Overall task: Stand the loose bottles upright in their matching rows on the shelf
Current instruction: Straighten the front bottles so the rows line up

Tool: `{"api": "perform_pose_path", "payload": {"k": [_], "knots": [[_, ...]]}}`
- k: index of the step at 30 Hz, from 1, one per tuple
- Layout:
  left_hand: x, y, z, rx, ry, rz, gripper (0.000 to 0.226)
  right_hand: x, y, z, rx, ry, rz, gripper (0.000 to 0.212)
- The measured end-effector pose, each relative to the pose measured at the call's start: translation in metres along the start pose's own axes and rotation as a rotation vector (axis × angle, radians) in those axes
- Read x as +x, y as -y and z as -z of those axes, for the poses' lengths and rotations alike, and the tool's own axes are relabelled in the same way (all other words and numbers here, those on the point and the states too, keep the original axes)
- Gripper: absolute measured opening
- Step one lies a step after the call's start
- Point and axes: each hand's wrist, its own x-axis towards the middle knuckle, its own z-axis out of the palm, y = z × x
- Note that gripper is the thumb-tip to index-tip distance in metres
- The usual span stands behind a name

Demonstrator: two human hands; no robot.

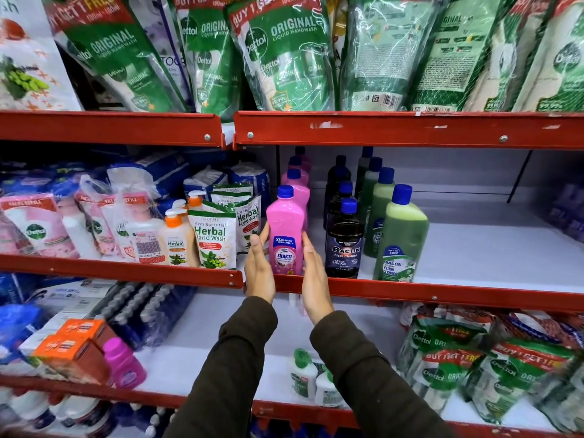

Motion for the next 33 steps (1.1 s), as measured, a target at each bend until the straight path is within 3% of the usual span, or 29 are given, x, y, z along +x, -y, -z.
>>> {"api": "perform_pose_path", "payload": {"k": [4, 6, 8, 11, 15, 18, 22, 25, 28, 31, 33], "knots": [[-0.009, 0.005, -0.007, 0.112, -0.094, -0.117, 0.077, -0.009, -0.004, 0.002, -0.014, -0.002, 0.059, 0.047], [-0.019, 0.007, -0.015, 0.101, -0.213, -0.175, 0.073, -0.018, -0.006, 0.005, -0.011, -0.149, 0.142, 0.039], [-0.027, 0.011, -0.024, 0.052, -0.266, -0.242, 0.053, -0.026, -0.007, 0.012, 0.024, -0.350, 0.222, 0.037], [-0.036, 0.014, -0.042, 0.056, -0.120, -0.272, 0.047, -0.028, -0.011, 0.030, 0.072, -0.507, 0.243, 0.041], [-0.041, 0.014, -0.073, 0.054, 0.143, -0.086, 0.070, -0.017, -0.008, 0.055, 0.043, -0.455, 0.135, 0.054], [-0.041, 0.015, -0.086, -0.011, 0.254, 0.048, 0.067, -0.007, -0.007, 0.067, 0.039, -0.361, 0.055, 0.064], [-0.037, 0.021, -0.088, -0.030, 0.264, 0.073, 0.086, -0.010, -0.008, 0.073, 0.007, -0.320, 0.064, 0.052], [-0.034, 0.025, -0.086, -0.025, 0.260, 0.072, 0.088, -0.011, -0.008, 0.077, 0.006, -0.304, 0.079, 0.049], [-0.041, 0.025, -0.091, 0.055, 0.174, -0.027, 0.078, -0.013, -0.011, 0.079, -0.003, -0.385, 0.135, 0.054], [-0.055, 0.024, -0.098, 0.094, -0.040, -0.234, 0.056, -0.021, -0.008, 0.089, 0.058, -0.580, 0.232, 0.044], [-0.060, 0.025, -0.107, 0.090, -0.059, -0.378, 0.041, -0.022, -0.003, 0.104, 0.099, -0.667, 0.267, 0.041]]}}
